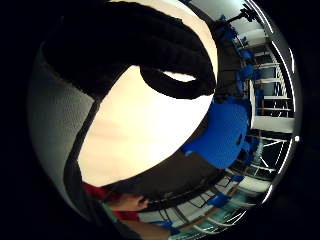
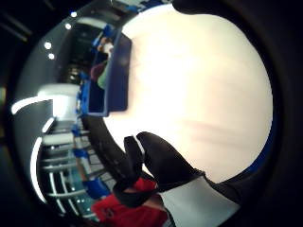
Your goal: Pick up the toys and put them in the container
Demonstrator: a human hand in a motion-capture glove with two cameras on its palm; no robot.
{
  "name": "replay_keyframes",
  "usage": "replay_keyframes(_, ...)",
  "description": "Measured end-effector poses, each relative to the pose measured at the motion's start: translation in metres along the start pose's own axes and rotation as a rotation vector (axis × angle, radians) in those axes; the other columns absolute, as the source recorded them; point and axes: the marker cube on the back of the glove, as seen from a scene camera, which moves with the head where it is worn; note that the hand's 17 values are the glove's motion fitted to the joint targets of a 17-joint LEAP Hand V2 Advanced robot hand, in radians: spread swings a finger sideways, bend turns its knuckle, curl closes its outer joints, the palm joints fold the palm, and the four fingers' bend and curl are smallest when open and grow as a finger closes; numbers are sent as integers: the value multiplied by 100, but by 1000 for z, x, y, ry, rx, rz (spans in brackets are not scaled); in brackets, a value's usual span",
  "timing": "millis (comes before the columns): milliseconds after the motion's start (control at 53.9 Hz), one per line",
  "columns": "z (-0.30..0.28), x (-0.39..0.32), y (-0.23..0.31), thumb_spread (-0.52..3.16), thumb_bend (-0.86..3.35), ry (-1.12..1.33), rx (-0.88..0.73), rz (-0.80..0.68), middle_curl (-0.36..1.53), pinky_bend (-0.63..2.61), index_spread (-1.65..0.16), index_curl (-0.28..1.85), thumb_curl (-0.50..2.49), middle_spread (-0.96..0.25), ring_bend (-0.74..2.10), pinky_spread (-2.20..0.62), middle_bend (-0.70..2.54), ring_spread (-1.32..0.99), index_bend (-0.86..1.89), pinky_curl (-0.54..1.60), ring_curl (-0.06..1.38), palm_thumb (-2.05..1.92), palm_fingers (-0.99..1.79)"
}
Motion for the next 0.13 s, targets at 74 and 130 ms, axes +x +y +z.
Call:
replay_keyframes(74, 1, -1, 1, 97, -7, -2, -9, -16, 27, 110, -36, 23, 23, -10, 30, 11, 16, 2, 15, 32, 32, -7, -9)
replay_keyframes(130, 2, -1, 1, 97, -7, -2, -14, -21, 27, 110, -36, 23, 23, -11, 30, 11, 16, 2, 14, 32, 33, -7, -9)
